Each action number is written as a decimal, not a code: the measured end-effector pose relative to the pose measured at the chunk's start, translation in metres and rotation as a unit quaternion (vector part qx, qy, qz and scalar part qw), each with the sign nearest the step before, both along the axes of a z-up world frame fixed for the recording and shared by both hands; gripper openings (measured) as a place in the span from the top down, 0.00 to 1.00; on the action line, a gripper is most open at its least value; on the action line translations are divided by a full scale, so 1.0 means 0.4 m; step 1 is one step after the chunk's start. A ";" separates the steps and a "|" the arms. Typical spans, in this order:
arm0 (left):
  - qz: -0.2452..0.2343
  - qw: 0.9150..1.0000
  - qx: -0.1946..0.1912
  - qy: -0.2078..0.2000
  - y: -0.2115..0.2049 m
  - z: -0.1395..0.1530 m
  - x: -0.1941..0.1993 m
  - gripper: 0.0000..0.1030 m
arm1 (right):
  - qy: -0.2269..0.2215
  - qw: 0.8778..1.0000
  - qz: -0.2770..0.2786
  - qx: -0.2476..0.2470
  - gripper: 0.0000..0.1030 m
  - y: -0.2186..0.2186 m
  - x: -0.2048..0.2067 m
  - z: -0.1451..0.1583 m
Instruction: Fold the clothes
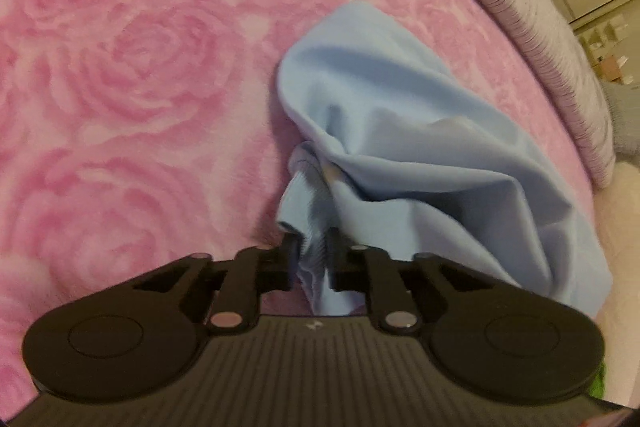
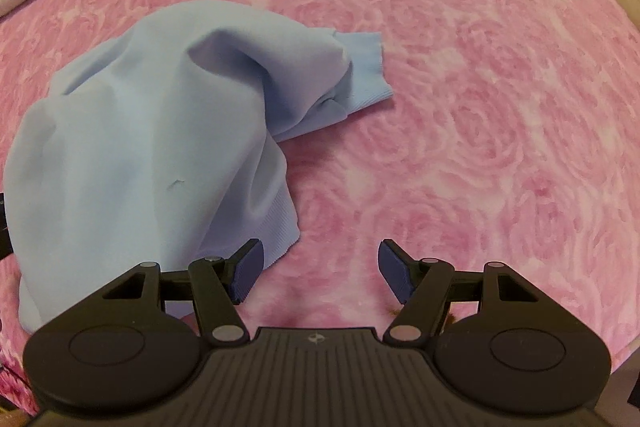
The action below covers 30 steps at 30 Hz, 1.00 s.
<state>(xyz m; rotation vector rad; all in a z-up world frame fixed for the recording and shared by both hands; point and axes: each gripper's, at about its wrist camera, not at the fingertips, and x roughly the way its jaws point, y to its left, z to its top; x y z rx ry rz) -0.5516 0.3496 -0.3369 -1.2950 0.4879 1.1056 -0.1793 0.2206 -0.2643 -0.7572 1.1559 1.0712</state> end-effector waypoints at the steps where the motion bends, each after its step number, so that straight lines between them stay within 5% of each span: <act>1: 0.001 1.000 0.006 -0.009 -0.019 0.027 -0.019 0.93 | 0.002 1.000 0.004 0.003 0.35 -0.001 -0.002 0.007; 5: 0.000 1.000 0.028 0.003 -0.133 0.165 -0.131 0.94 | 0.008 1.000 0.017 0.024 0.35 0.000 -0.013 0.050; 8: 0.031 0.999 0.006 0.029 -0.237 0.250 -0.264 0.94 | 0.022 0.998 0.034 0.041 0.35 0.015 -0.036 0.088; 12: 0.084 0.996 -0.016 0.009 -0.308 0.313 -0.398 0.93 | 0.042 0.990 0.110 0.074 0.35 0.035 -0.131 0.124; 22: 0.108 0.989 -0.099 0.019 -0.360 0.174 -0.450 0.90 | 0.052 0.943 0.301 0.133 0.36 0.066 -0.443 0.139; 27: 0.107 0.989 -0.097 0.013 -0.371 0.153 -0.463 0.90 | 0.049 0.940 0.297 0.163 0.49 0.166 -0.492 0.145; 30: 0.094 0.993 -0.071 0.017 -0.337 0.154 -0.462 0.82 | 0.030 0.941 0.310 0.133 0.50 0.215 -0.518 0.114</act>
